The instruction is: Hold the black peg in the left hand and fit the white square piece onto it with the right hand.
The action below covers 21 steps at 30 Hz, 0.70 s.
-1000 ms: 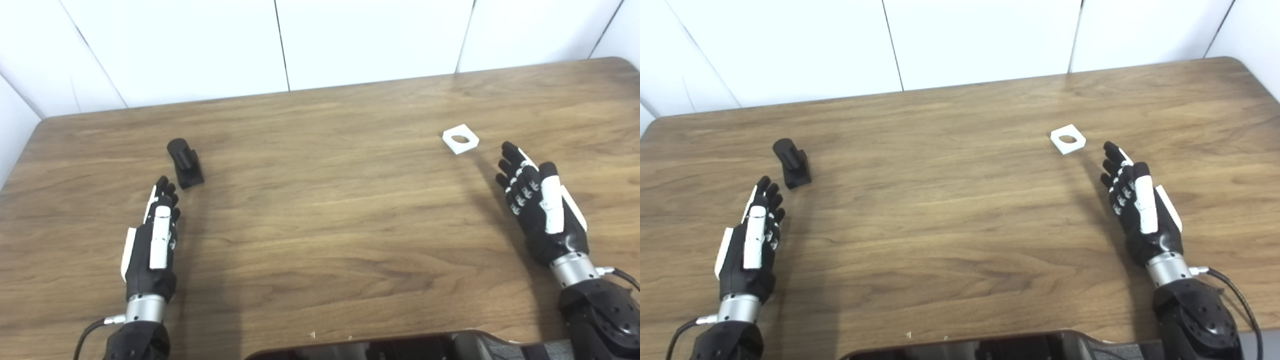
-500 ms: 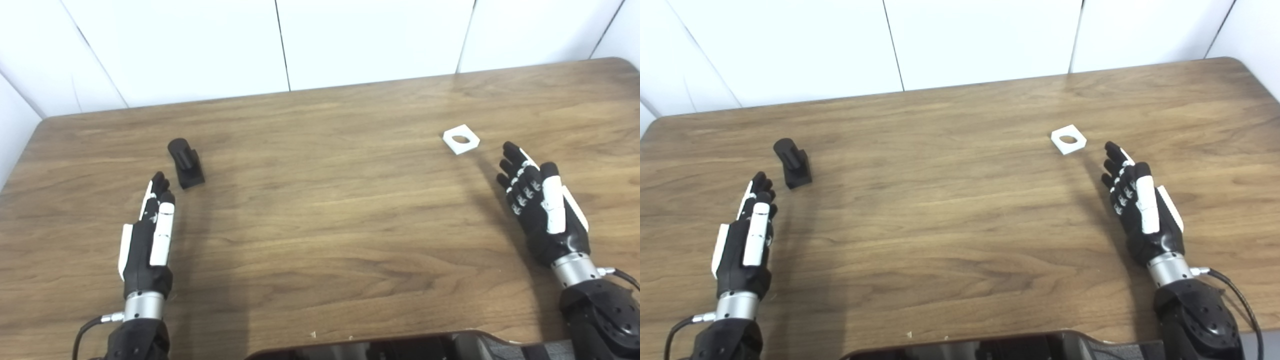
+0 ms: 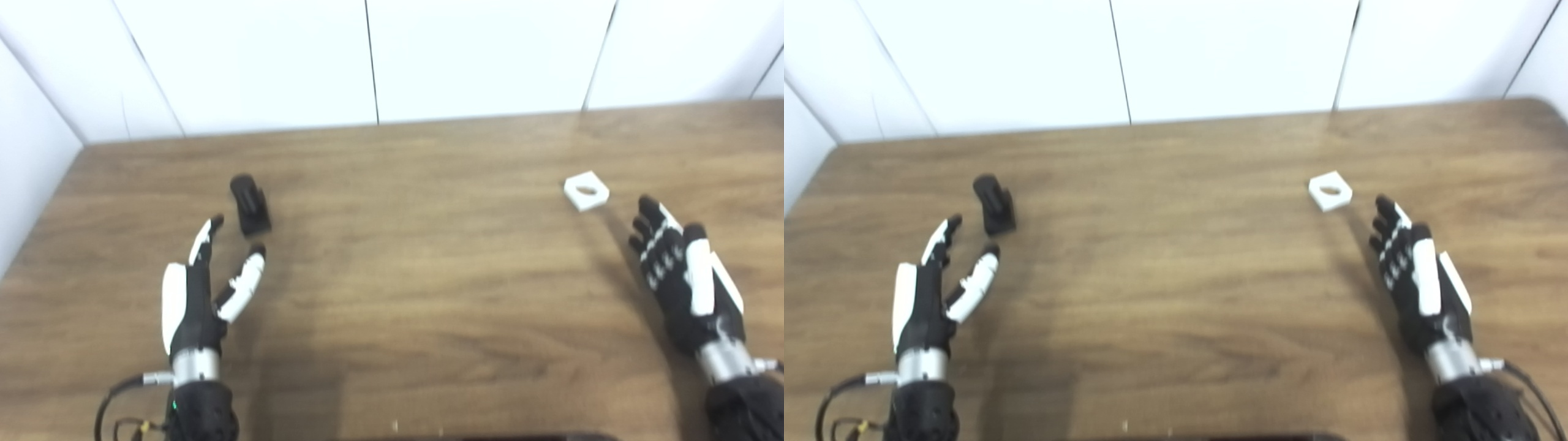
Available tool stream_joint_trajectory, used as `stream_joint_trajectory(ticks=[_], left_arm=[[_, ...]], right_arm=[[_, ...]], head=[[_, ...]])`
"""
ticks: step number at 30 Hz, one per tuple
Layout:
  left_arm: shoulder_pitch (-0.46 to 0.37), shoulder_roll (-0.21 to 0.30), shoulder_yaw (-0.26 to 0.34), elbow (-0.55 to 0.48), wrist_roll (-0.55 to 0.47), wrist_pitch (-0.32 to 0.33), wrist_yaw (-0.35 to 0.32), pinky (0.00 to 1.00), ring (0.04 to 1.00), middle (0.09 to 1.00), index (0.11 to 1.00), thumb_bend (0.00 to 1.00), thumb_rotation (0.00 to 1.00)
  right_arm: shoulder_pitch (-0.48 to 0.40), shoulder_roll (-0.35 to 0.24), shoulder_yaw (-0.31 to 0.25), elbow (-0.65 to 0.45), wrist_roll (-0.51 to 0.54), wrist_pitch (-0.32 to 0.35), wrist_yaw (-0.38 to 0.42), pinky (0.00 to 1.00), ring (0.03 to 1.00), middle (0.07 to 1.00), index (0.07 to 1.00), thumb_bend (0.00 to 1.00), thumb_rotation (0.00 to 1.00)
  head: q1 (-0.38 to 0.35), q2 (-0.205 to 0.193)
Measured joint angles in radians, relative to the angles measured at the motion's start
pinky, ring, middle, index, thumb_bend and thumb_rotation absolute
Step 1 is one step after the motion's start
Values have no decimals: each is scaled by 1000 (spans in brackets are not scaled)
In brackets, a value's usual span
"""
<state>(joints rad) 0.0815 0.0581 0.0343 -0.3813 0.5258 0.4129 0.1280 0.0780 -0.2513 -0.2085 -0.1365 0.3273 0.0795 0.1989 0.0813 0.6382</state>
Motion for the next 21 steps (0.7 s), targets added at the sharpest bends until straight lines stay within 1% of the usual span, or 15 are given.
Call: stream_joint_trajectory(ticks=[4,8,14,21], left_arm=[[-41,-8,3,26,50,41,17,859,935,944,907,657,374],[-64,-10,5,77,64,41,34,847,935,940,896,697,336],[-87,-7,10,137,69,41,68,837,937,931,886,721,338],[-140,22,10,221,71,34,102,818,935,922,866,738,345]], right_arm=[[-2,-2,-1,5,1,-4,0,989,1000,998,936,664,962],[-4,-5,0,11,-4,-14,1,984,1000,998,930,657,976],[-5,-13,0,18,-4,-15,3,972,1000,991,916,661,971],[-7,-19,3,24,-8,-20,10,966,1000,993,923,664,980]], head=[[5,-6],[6,-11],[6,-14],[3,-15]])
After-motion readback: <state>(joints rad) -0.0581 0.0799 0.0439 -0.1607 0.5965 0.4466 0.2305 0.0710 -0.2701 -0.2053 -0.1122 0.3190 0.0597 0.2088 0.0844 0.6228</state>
